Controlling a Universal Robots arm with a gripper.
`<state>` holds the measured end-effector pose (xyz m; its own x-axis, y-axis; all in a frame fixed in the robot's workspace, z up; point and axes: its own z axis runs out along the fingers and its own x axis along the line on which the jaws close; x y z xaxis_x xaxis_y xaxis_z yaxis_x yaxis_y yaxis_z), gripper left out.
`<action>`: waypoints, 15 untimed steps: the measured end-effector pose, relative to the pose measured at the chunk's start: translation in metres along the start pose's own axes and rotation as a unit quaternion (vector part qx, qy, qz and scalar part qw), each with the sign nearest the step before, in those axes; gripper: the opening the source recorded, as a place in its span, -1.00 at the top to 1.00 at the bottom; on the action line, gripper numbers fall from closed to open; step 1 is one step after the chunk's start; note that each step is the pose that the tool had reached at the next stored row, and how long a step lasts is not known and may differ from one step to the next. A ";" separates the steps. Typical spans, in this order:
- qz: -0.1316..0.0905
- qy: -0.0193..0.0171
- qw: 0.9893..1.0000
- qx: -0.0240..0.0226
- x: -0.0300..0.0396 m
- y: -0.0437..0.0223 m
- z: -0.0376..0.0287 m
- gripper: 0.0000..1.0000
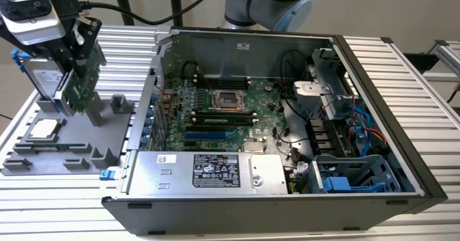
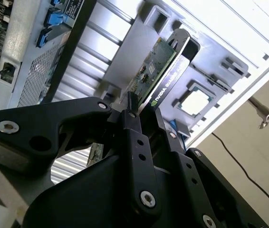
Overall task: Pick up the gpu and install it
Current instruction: 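Pick up the gpu and move the gpu toward the slot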
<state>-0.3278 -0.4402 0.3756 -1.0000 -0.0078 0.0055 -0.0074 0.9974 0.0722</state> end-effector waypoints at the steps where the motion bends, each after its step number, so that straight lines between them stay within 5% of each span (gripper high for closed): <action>1: 0.000 0.000 1.000 0.000 0.0000 0.0000 -0.0007 1.00; 15: 0.000 0.000 1.000 0.000 0.0001 0.0007 -0.0092 1.00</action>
<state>-0.3278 -0.4402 0.3848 -1.0000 -0.0078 0.0055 -0.0074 0.9974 0.0722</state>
